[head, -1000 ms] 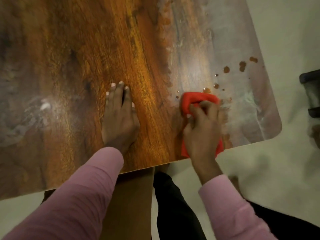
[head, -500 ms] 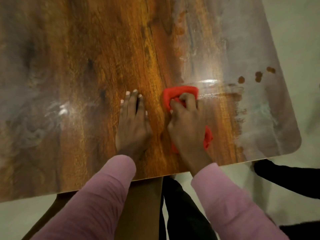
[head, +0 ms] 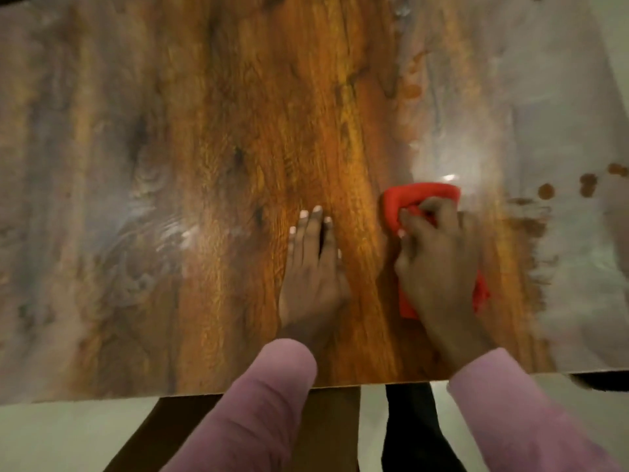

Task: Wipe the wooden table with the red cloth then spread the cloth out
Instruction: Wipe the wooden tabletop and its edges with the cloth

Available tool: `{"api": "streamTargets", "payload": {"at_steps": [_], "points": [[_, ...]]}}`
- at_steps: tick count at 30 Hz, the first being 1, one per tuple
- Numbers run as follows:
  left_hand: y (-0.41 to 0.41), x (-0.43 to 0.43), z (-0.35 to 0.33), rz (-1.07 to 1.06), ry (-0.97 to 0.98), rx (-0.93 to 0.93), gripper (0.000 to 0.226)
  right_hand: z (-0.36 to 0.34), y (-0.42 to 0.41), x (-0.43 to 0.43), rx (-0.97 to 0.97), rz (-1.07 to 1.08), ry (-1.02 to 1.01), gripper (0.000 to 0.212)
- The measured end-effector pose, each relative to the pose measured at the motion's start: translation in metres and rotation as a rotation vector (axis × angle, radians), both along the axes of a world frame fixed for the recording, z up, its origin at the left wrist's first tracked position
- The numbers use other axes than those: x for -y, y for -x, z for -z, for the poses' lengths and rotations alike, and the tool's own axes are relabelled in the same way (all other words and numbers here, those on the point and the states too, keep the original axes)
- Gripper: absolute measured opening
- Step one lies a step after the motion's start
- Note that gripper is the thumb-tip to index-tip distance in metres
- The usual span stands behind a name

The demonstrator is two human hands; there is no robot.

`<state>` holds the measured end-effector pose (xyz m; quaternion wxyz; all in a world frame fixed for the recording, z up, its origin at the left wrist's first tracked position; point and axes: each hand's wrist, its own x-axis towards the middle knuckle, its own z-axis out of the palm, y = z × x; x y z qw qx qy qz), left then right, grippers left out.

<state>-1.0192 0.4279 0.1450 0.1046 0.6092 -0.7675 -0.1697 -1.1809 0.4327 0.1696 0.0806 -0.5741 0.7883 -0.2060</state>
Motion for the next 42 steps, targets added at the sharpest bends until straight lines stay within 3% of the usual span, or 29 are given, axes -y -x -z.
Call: {"api": "streamTargets", "payload": {"at_steps": [3, 7, 10, 16, 18, 22, 24, 26, 29, 32, 34, 38, 40, 42], "points": [[0.006, 0.008, -0.007, -0.040, -0.024, -0.066, 0.051, 0.002, 0.025, 0.003, -0.039, -0.120, 0.008, 0.027], [0.033, 0.052, -0.014, -0.038, 0.083, -0.062, 0.049, 0.003, 0.084, 0.037, 0.039, 0.263, 0.004, 0.029], [0.059, 0.102, -0.014, -0.054, 0.111, -0.047, 0.049, -0.001, 0.066, 0.057, 0.081, 0.459, 0.019, 0.023], [0.080, 0.157, -0.005, -0.078, 0.117, -0.005, 0.049, -0.002, 0.011, 0.052, 0.065, -0.168, 0.000, 0.025], [0.077, 0.156, -0.002, -0.070, 0.121, -0.008, 0.048, -0.002, 0.039, 0.061, 0.025, -0.121, 0.003, 0.028], [0.079, 0.155, 0.001, -0.071, 0.136, -0.008, 0.048, -0.002, 0.090, 0.097, 0.043, 0.329, -0.014, 0.027], [0.081, 0.156, 0.002, -0.077, 0.139, -0.007, 0.048, -0.003, 0.079, 0.107, 0.059, 0.443, -0.012, 0.025], [0.082, 0.155, 0.002, -0.084, 0.136, -0.006, 0.048, -0.004, 0.052, 0.111, 0.085, 0.355, -0.012, 0.025], [0.083, 0.157, 0.002, -0.089, 0.132, -0.025, 0.050, -0.001, 0.023, 0.109, 0.097, 0.047, -0.006, 0.024], [0.082, 0.156, 0.001, -0.075, 0.124, -0.012, 0.051, -0.001, 0.044, 0.112, 0.077, -0.204, 0.015, 0.026], [0.081, 0.156, 0.003, -0.075, 0.119, 0.006, 0.051, 0.002, 0.076, 0.122, 0.016, -0.135, 0.004, 0.027], [0.080, 0.156, 0.006, -0.081, 0.124, -0.003, 0.049, 0.001, 0.109, 0.161, 0.095, 0.378, 0.027, 0.026], [0.080, 0.156, 0.007, -0.088, 0.121, -0.002, 0.049, -0.002, 0.087, 0.166, 0.112, 0.392, 0.028, 0.025], [0.081, 0.157, 0.005, -0.091, 0.119, 0.006, 0.050, -0.003, 0.055, 0.161, 0.124, 0.224, 0.016, 0.027]]}}
